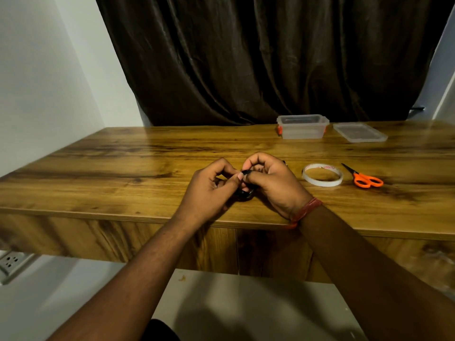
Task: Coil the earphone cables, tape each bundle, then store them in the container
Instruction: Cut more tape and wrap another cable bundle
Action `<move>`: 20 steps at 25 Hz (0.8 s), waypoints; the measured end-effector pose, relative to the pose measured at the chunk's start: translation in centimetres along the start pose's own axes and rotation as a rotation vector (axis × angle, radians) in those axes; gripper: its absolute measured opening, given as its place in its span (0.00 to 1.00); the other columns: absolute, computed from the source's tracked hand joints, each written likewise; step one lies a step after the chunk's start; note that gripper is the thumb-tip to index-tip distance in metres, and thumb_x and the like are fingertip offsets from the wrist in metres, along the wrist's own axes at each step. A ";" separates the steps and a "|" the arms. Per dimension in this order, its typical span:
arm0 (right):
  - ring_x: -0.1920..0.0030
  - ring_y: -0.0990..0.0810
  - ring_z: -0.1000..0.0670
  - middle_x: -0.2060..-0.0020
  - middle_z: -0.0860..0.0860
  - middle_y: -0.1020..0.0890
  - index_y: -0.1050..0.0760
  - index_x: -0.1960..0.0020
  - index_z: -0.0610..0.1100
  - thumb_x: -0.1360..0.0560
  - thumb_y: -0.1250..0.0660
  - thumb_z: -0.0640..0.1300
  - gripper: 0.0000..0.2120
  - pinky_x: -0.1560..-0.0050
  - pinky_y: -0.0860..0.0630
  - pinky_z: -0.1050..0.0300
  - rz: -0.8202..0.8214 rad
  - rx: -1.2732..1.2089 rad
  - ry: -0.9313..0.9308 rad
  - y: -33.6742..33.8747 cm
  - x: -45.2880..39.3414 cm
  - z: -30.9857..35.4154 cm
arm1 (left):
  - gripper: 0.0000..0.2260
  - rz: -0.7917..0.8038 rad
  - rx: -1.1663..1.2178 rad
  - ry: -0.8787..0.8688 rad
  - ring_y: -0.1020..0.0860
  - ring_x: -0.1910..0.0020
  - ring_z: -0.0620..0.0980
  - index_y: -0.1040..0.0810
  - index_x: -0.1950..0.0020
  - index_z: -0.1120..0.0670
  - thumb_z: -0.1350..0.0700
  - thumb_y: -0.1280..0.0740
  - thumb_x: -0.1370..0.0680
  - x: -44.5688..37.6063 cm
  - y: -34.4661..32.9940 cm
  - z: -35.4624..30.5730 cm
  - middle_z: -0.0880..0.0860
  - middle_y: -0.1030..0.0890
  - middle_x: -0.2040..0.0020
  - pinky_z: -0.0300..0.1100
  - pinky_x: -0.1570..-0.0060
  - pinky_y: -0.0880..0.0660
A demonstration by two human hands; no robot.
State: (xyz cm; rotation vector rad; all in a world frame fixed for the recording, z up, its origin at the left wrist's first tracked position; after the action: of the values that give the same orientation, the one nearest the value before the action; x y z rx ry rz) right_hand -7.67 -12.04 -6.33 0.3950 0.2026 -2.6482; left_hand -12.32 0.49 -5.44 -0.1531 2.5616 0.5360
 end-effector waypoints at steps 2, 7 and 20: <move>0.66 0.23 0.51 0.67 0.45 0.24 0.26 0.55 0.40 0.26 0.39 0.25 0.11 0.61 0.24 0.59 0.005 0.002 -0.011 0.1 0.0 0.0 | 0.11 0.006 0.017 0.010 0.27 0.79 0.49 0.24 0.61 0.45 0.58 0.32 0.21 0.0 0.0 0.1 0.53 0.21 0.74 0.39 0.78 0.32; 0.64 0.21 0.50 0.67 0.46 0.21 0.24 0.57 0.40 0.26 0.40 0.25 0.12 0.62 0.24 0.58 -0.024 0.026 -0.014 0.5 -0.1 -0.3 | 0.04 0.046 -0.012 -0.017 0.27 0.79 0.58 0.23 0.55 0.51 0.59 0.30 0.23 0.0 -0.2 0.4 0.56 0.24 0.77 0.48 0.78 0.30; 0.63 0.21 0.45 0.65 0.42 0.21 0.22 0.58 0.40 0.30 0.35 0.33 0.05 0.59 0.21 0.48 -0.101 0.179 -0.006 1.2 -0.2 -0.7 | 0.06 -0.056 -0.593 -0.247 0.22 0.62 0.46 0.26 0.53 0.50 0.51 0.30 0.25 0.1 -0.8 -0.6 0.49 0.19 0.59 0.46 0.66 0.24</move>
State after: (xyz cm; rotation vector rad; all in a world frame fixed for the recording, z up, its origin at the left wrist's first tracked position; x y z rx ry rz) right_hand -6.83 -12.86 -7.01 0.4450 -0.0176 -2.7769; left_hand -12.49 -0.55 -5.26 -0.3380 2.0892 1.1987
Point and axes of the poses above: each hand's wrist, its own x-axis away from the middle knuckle, its own y-axis out of the back of the hand, z = x × y, the point moved 7 cm from there along -x, towards the middle knuckle
